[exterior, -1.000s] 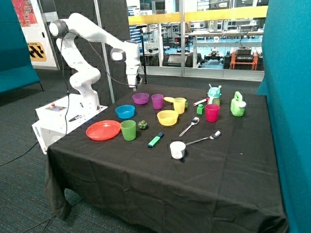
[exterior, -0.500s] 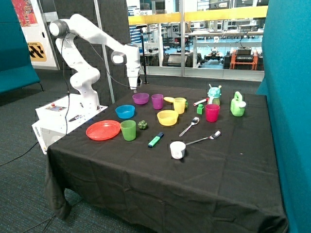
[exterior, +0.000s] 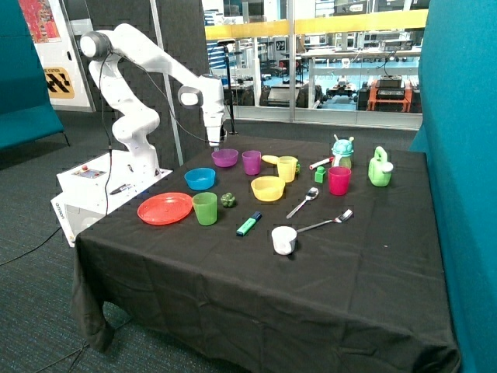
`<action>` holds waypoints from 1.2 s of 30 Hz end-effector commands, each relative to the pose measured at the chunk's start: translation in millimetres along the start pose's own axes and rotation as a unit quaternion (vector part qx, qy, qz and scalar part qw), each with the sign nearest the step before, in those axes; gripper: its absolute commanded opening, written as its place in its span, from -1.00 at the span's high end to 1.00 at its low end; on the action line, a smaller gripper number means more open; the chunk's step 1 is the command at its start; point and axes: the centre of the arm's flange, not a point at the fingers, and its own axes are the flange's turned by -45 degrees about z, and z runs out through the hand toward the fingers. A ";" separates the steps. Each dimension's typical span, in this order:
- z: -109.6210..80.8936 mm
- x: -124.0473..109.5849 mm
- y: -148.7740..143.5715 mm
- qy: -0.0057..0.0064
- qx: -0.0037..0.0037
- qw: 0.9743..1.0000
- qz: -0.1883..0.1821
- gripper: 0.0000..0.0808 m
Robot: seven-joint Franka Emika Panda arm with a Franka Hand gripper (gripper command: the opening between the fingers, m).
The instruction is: Stack the bowls
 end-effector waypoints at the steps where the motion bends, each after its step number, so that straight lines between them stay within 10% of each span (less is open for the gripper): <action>1: 13.9 4.1 -1.9 -0.002 0.001 1.000 -0.006 0.19; 36: 42.8 13.5 4.0 -0.002 0.001 1.000 -0.001 0.17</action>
